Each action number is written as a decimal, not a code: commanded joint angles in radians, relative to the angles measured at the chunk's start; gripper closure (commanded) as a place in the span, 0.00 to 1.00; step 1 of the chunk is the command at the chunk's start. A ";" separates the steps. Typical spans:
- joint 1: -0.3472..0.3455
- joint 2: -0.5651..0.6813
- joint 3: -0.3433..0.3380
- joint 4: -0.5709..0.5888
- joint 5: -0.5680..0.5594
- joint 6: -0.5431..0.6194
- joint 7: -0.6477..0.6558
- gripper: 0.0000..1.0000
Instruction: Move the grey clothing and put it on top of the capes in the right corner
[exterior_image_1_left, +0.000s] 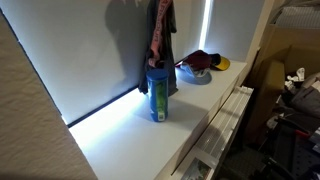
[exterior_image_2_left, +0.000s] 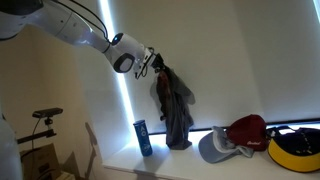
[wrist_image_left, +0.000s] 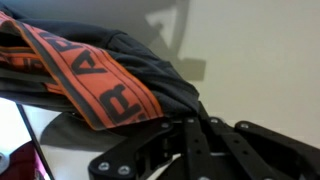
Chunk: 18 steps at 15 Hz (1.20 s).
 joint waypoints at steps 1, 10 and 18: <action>-0.040 -0.011 -0.049 0.062 0.005 0.095 -0.028 0.99; -0.189 0.254 -0.326 0.482 -0.287 0.139 0.154 0.99; -0.183 0.707 -0.723 0.815 -0.149 0.138 0.411 0.99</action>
